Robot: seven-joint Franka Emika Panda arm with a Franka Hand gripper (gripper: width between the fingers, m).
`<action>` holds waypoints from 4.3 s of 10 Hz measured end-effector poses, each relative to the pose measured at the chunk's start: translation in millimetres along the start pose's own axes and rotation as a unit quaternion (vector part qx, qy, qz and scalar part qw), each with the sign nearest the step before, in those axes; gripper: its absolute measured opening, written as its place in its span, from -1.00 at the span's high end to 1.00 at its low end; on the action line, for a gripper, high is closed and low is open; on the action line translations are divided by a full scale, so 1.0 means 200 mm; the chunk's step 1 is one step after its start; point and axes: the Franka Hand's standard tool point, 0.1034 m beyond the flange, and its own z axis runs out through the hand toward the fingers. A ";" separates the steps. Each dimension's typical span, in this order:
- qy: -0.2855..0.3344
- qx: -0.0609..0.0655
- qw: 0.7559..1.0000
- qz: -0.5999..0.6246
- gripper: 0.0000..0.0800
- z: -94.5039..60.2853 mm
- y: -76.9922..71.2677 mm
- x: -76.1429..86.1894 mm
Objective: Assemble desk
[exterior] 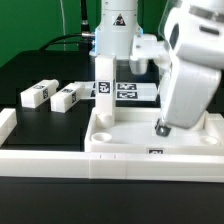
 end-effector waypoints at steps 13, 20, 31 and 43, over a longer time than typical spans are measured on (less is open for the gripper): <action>-0.035 0.062 0.935 0.348 -0.62 0.02 -0.11 -0.20; -0.015 0.098 0.856 0.508 -0.62 0.04 -0.16 -0.52; 0.001 0.169 0.773 0.611 -0.62 0.22 -0.33 -0.95; -0.022 0.241 0.698 0.674 -0.62 0.34 -0.49 -1.04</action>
Offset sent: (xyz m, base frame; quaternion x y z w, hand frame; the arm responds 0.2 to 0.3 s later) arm -0.0191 -0.0216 0.0086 -0.0049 0.0012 -0.0426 0.9991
